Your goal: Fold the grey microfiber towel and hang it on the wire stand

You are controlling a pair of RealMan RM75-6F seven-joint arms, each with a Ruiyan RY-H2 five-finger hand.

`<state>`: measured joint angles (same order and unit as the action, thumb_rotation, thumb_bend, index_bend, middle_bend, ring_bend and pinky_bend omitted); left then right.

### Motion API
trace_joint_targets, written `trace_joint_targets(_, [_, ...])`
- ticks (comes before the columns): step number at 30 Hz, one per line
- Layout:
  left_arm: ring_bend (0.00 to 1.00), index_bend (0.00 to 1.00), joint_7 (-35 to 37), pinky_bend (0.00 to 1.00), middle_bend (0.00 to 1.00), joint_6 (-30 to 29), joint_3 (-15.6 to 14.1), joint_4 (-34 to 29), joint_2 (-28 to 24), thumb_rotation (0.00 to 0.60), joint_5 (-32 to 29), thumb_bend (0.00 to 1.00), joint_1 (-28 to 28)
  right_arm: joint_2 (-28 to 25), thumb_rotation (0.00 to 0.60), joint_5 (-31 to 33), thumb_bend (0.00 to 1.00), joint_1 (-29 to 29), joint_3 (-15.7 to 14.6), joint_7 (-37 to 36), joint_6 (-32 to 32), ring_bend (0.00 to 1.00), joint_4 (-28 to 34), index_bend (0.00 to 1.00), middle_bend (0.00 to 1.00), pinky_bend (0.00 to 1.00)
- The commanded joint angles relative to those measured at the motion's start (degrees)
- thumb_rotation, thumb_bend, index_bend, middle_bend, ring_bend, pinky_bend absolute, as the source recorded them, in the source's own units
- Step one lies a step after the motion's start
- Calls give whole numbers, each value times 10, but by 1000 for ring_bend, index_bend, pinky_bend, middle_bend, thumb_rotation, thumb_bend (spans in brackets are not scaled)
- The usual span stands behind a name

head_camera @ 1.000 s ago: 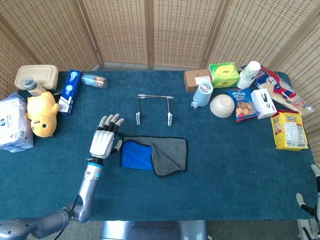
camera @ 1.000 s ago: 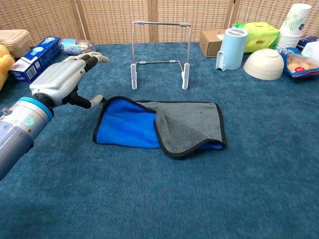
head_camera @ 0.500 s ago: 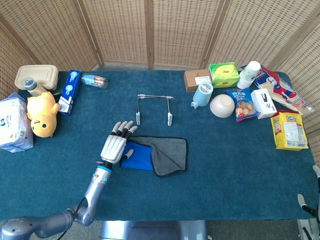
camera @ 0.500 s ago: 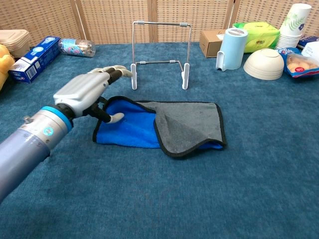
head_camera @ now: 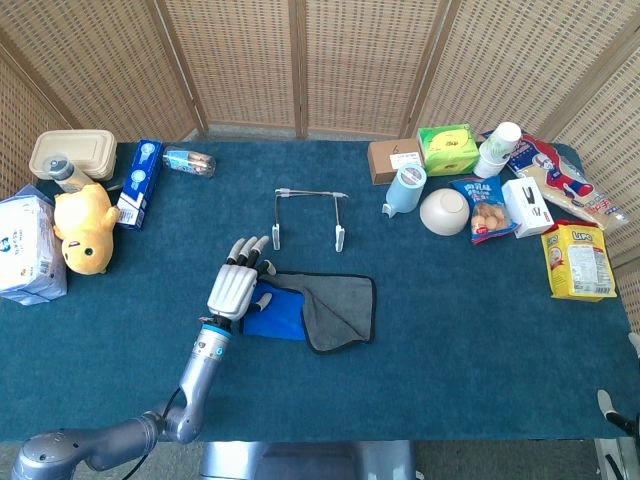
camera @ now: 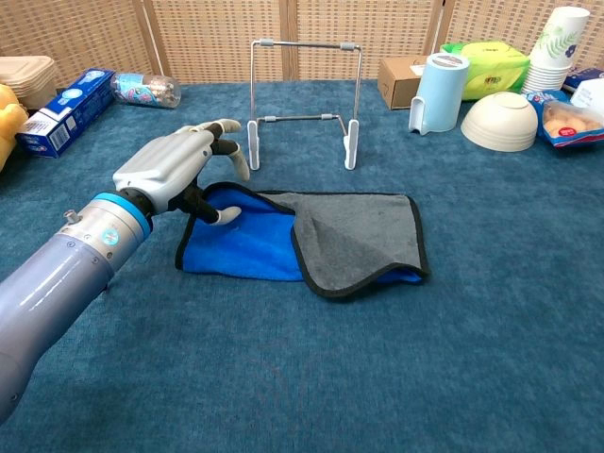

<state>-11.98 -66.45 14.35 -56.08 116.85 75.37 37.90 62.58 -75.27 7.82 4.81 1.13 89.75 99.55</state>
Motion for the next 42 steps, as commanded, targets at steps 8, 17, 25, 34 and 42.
trace_joint_targets(8, [0,557,3,0,143,6,7,21,8,600,-12,425,5,1,600,3,282,0,1,7,-1,0,4,98,90,0])
trace_joint_targets(17, [0,643,10,0,201,-2,14,40,15,600,-15,437,9,0,600,4,282,0,1,10,0,0,5,97,90,0])
trace_joint_targets(25, [0,656,19,0,214,1,25,62,18,600,-17,439,21,1,600,3,283,1,1,10,2,0,5,98,90,0])
trace_joint_targets(34, [0,553,20,0,193,15,30,81,22,600,-26,419,31,1,600,5,283,1,1,10,0,0,5,98,90,0])
trace_joint_targets(42, [0,238,26,0,90,11,21,55,9,600,-19,347,28,0,600,4,282,2,2,7,1,0,6,97,90,0])
